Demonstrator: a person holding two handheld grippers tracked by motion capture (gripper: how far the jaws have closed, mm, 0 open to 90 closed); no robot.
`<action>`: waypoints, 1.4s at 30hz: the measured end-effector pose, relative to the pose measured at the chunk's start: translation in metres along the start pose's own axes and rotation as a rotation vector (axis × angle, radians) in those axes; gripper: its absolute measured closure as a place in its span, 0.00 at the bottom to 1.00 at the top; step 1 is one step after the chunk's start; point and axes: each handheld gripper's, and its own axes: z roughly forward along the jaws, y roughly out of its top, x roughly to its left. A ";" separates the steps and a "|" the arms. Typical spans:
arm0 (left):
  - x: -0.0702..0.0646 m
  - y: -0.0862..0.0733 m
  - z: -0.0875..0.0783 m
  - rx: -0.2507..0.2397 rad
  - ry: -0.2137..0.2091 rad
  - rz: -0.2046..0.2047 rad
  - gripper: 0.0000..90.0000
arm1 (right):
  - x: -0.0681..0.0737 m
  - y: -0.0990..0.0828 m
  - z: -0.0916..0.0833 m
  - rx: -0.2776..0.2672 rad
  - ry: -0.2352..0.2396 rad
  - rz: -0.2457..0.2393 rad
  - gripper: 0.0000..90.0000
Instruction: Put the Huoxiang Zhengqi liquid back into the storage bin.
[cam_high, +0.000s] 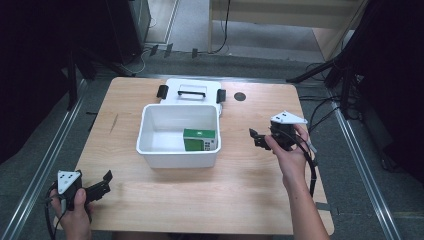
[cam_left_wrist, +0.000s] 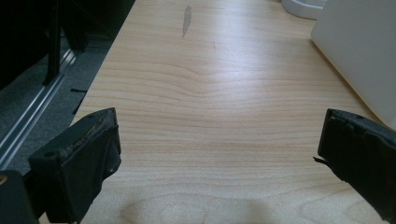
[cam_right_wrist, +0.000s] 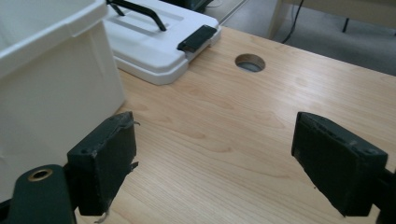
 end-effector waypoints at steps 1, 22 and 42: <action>0.000 0.000 0.000 0.000 0.000 0.000 0.00 | 0.000 0.000 0.000 0.000 0.000 0.000 0.16; -0.001 0.000 0.000 -0.001 0.002 0.003 0.00 | -0.018 -0.081 -0.028 -0.029 -0.088 0.090 0.15; -0.001 0.000 0.000 -0.002 0.004 0.001 0.00 | -0.025 -0.140 -0.077 -0.054 -0.154 0.125 0.15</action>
